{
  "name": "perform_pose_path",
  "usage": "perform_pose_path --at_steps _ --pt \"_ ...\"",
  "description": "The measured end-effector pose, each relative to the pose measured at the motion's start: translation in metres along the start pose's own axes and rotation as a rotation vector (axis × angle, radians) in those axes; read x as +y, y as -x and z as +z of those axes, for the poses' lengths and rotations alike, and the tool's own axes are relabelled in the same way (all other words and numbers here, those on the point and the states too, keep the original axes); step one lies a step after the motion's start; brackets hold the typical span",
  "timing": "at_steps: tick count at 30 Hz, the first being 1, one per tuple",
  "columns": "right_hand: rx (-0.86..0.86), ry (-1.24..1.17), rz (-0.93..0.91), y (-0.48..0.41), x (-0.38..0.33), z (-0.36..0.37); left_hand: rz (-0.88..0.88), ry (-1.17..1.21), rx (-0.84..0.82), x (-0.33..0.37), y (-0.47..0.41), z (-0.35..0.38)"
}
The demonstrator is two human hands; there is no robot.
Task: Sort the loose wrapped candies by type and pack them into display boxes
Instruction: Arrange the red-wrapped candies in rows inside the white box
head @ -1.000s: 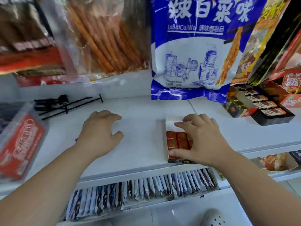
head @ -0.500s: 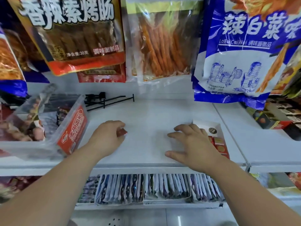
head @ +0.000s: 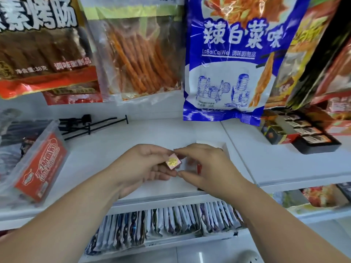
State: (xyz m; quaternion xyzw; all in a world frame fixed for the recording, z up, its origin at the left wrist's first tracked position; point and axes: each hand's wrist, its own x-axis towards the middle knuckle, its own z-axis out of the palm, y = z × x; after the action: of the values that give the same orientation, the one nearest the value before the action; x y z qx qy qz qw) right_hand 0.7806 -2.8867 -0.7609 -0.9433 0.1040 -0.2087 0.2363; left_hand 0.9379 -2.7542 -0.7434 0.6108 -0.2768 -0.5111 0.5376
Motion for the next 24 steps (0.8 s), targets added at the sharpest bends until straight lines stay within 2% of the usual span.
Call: perform_pose_path --at_steps 9,12,16,24 --pt "0.121 -0.171 0.107 0.028 0.023 -0.033 0.031 -0.037 -0.094 0.005 -0.026 0.046" --pt "0.209 -0.156 0.214 0.032 0.033 -0.038 0.042 0.018 -0.063 0.001 -0.037 0.061" --pt "0.268 -0.086 0.252 0.033 0.044 -0.041 0.025 0.055 -0.008 -0.001 -0.049 0.076" --pt "0.275 -0.29 0.349 0.031 0.064 -0.043 0.045 -0.006 0.154 0.001 -0.064 0.09"
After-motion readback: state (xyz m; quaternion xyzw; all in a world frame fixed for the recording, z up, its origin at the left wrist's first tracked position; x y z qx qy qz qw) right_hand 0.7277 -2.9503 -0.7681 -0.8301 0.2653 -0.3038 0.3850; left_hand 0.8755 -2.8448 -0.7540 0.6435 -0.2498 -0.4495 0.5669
